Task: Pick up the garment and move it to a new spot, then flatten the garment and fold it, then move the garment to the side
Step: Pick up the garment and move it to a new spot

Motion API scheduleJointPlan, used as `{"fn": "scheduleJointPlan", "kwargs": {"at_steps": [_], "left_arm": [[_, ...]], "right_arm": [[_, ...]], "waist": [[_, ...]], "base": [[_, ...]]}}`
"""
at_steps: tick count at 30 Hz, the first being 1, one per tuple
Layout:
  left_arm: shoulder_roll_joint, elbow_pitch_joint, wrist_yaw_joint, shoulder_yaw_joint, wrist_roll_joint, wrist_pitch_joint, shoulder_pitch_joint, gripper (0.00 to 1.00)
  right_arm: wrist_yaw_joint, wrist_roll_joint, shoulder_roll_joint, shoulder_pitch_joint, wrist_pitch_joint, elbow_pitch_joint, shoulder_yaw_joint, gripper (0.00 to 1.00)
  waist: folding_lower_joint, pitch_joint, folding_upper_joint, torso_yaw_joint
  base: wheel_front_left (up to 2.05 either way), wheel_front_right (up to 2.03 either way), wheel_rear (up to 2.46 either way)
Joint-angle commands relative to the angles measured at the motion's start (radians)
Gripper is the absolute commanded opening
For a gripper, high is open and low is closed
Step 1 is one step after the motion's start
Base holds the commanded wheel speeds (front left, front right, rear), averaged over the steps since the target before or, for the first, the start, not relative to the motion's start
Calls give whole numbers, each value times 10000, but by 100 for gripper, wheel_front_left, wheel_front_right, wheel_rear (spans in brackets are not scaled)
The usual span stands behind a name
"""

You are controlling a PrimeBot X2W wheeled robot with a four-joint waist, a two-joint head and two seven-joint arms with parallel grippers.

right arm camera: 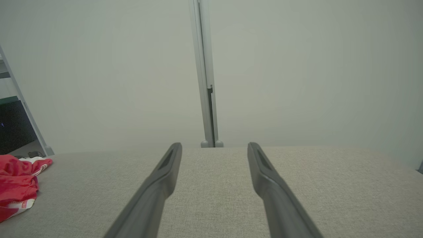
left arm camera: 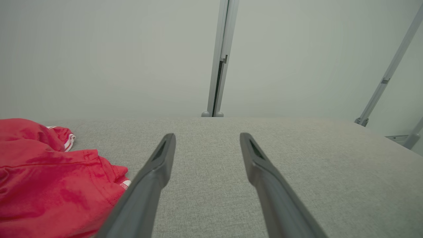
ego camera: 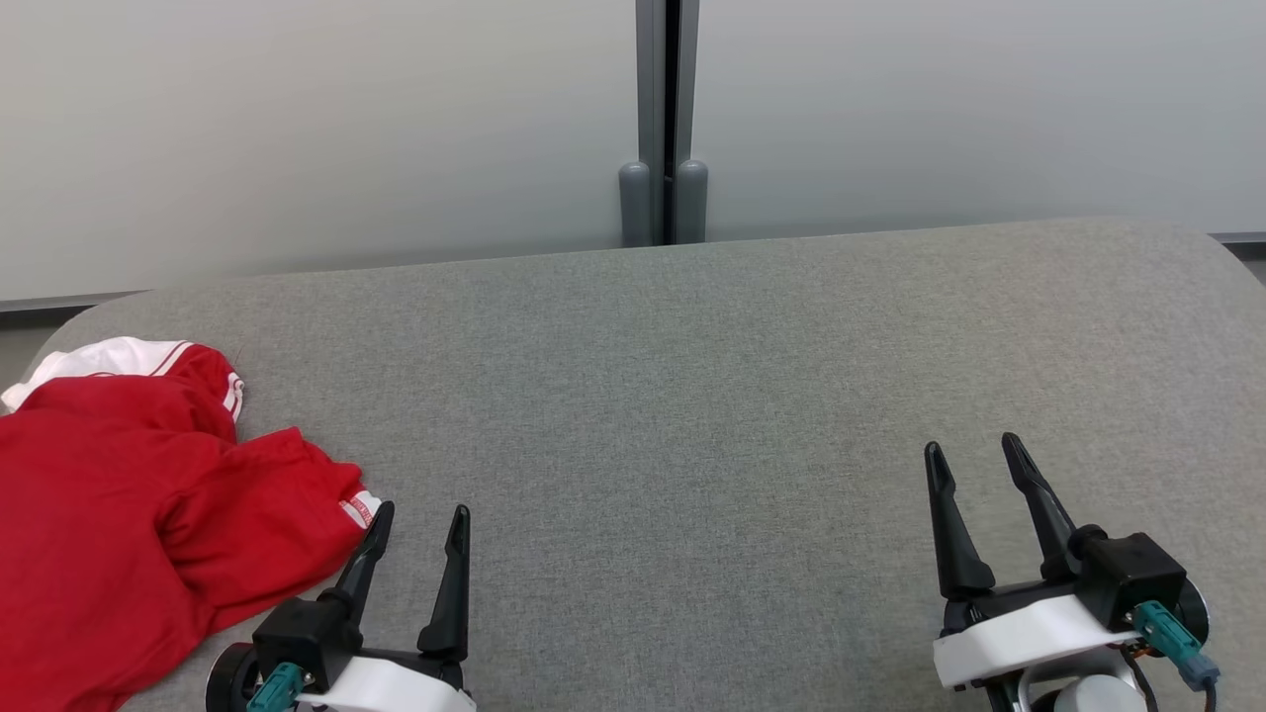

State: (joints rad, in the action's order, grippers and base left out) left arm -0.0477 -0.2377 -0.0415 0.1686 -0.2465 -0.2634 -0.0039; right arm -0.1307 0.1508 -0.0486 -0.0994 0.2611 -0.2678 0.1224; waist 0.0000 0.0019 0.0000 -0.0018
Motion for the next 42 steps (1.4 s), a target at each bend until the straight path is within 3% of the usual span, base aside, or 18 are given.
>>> {"fn": "scheduleJointPlan", "kwargs": {"at_steps": [1, 9, 19, 32, 42], "left_arm": [[-49, 3, 10, -9, 1, -21, 46, 100], [-49, -46, 134, -67, -100, -18, -38, 100], [-46, -73, 419, -565, 30, -15, 70, 100], [-49, -96, 348, -1008, 71, -15, 186, 100], [-45, -139, 303, -1179, 180, -14, 364, 100]], "right_arm": [[-1, 54, -35, 13, 63, 2, 19, 100], [-1, -46, -30, 41, 63, -59, 228, 100], [-1, 48, -32, 116, 63, -145, 691, 100], [-1, 243, -32, 206, 63, -371, 1096, 100], [-1, 437, -35, 187, 62, -533, 1343, 100]], "waist": [[0, 4, 0, 26], [0, 24, 0, 590], [0, -35, 0, 1942], [0, -231, 0, 3782], [0, -369, 0, 4570]], "base": [[0, 0, 0], [0, 0, 0], [0, 0, 0], [0, 0, 0], [0, 0, 0]]}}
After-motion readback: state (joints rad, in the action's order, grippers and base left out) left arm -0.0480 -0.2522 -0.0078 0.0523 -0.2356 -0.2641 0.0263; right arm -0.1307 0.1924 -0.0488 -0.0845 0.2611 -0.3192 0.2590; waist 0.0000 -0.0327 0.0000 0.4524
